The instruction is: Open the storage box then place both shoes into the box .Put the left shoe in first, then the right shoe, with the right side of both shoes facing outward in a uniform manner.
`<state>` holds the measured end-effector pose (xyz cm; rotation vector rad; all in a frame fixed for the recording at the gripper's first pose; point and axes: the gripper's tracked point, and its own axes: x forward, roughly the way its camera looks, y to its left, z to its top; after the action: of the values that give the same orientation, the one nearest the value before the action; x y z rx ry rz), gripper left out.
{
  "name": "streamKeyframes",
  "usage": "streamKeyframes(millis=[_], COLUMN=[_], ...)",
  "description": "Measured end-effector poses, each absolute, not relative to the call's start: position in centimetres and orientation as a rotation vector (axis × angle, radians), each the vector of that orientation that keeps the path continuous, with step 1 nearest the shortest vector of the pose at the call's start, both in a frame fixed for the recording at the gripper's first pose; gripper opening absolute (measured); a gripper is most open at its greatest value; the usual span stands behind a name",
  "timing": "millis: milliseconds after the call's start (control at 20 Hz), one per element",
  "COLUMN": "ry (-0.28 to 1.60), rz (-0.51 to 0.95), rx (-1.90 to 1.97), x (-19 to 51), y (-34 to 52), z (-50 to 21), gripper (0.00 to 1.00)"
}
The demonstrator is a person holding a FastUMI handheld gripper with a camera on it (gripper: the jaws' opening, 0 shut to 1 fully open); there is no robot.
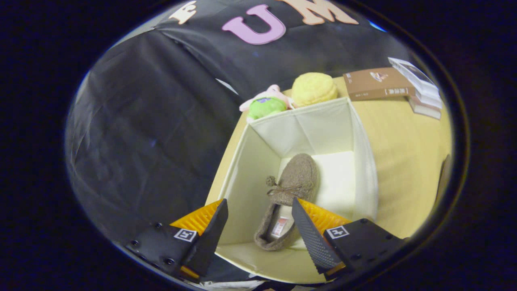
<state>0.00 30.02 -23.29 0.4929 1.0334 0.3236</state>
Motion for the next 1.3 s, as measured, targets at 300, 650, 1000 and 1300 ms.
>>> streamKeyframes(millis=[300,650,1000,1300], ry=[0.865,0.785,0.743,0.720], rz=[0.400,0.357,0.241,0.125], rx=[0.405,0.305,0.209,0.125], x=[-0.8,-1.5,-2.6,-4.6], y=[26.3,18.3,8.0,-1.2], z=[-19.6,-18.3,-18.7,-19.3], gripper=[1.00,1.00,1.00,1.00])
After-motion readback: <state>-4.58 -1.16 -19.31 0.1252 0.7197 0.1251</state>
